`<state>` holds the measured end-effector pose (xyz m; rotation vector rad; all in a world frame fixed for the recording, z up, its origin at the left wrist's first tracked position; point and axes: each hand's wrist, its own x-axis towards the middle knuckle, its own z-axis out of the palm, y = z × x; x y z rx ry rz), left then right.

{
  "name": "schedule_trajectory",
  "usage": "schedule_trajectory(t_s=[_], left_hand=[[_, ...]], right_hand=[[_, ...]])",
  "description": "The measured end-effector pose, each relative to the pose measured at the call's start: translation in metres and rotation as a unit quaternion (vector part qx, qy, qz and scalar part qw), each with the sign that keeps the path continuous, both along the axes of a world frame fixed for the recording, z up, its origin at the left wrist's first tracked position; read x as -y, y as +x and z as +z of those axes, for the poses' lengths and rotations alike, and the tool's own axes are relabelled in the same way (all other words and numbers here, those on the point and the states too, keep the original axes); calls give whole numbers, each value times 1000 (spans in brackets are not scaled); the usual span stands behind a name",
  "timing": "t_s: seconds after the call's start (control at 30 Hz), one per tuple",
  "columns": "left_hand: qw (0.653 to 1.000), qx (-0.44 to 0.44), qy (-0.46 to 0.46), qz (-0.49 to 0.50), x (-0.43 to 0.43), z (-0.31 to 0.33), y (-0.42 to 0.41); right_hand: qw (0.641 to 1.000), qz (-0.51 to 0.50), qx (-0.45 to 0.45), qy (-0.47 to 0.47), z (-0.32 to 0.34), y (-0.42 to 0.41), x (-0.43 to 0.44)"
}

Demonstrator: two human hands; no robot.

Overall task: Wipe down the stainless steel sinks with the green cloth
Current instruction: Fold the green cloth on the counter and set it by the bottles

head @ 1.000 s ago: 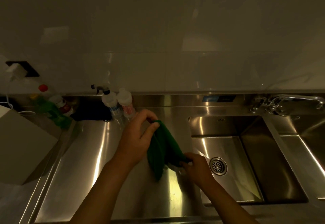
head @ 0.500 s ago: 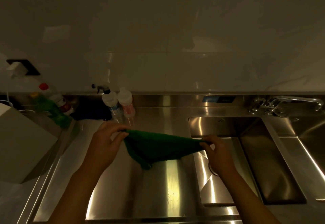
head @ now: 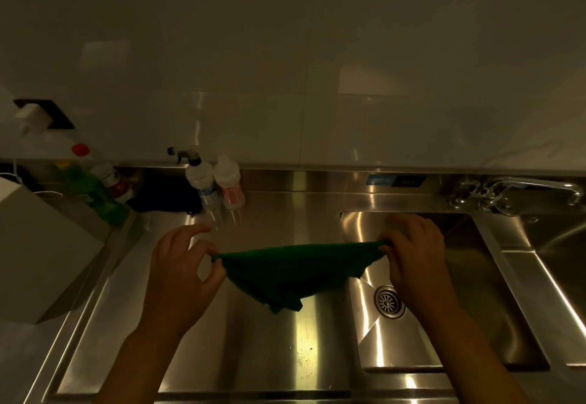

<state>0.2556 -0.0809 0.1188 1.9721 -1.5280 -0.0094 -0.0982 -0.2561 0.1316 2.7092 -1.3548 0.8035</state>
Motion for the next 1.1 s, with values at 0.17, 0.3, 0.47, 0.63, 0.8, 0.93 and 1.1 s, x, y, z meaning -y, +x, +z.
schedule_trajectory(t_s=[0.17, 0.3, 0.47, 0.63, 0.8, 0.93, 1.1], left_hand=[[999, -33, -26, -9, -28, 25, -9], [997, -51, -47, -13, -48, 39, -17], [997, -41, -62, 0, -44, 25, -11], [999, -45, 21, 20, -4, -33, 12], [996, -26, 61, 62, 50, -92, 28], [989, -30, 99, 109, 88, -120, 35], [980, -43, 116, 154, 113, -137, 36]], right_hand=[[993, 49, 60, 91, 23, -19, -12], [981, 72, 108, 145, 34, -24, -24], [972, 82, 133, 176, 21, -18, -20], [975, 34, 78, 204, -35, 5, 20], [980, -6, 24, 197, -89, 44, 71], [968, -78, 25, 238, -126, 70, 99], [957, -109, 49, 263, -154, 84, 119]])
